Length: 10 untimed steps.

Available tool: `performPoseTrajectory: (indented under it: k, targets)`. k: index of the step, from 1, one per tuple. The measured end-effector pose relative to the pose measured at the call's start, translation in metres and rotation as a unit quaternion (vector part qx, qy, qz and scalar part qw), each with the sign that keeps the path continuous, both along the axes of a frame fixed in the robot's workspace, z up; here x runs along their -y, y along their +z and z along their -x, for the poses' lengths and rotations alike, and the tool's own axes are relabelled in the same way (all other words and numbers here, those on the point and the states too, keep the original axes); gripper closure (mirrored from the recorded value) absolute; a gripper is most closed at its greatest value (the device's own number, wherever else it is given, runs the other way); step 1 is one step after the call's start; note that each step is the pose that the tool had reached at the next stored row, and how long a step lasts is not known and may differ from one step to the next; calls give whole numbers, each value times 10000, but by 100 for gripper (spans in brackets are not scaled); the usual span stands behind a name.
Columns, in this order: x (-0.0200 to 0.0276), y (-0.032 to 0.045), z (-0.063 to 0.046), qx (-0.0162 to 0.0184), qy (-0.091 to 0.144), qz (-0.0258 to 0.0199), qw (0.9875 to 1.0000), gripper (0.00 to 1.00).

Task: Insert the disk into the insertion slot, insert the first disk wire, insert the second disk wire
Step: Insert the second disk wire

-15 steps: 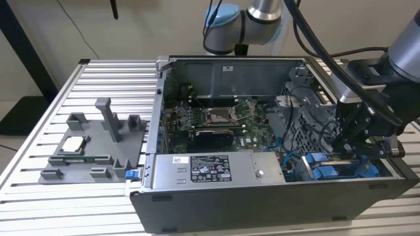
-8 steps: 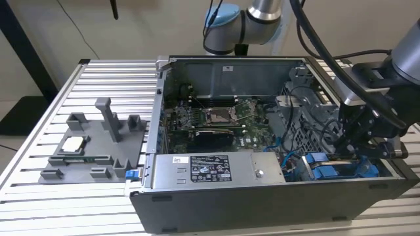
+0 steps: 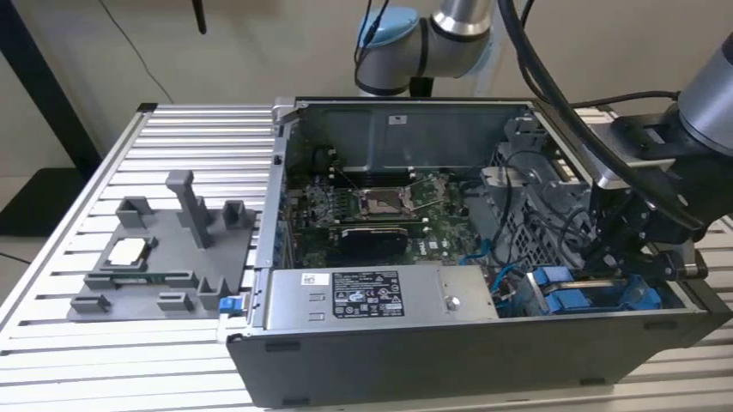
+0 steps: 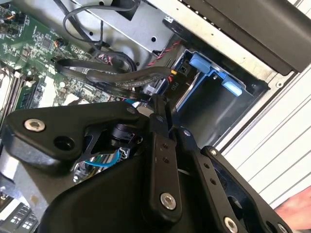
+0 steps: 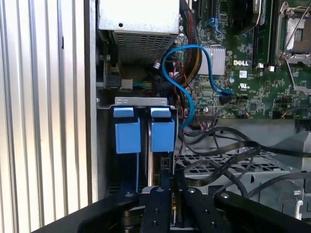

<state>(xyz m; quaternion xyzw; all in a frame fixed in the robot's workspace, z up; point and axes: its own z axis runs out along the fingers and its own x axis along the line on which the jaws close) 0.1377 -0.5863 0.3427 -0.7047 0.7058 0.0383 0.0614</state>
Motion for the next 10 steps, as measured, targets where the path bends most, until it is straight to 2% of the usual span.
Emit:
performPoseTrajectory:
  k: [10]
  targets:
    - [-1,-69,-8,21,-1,5,10000,84]
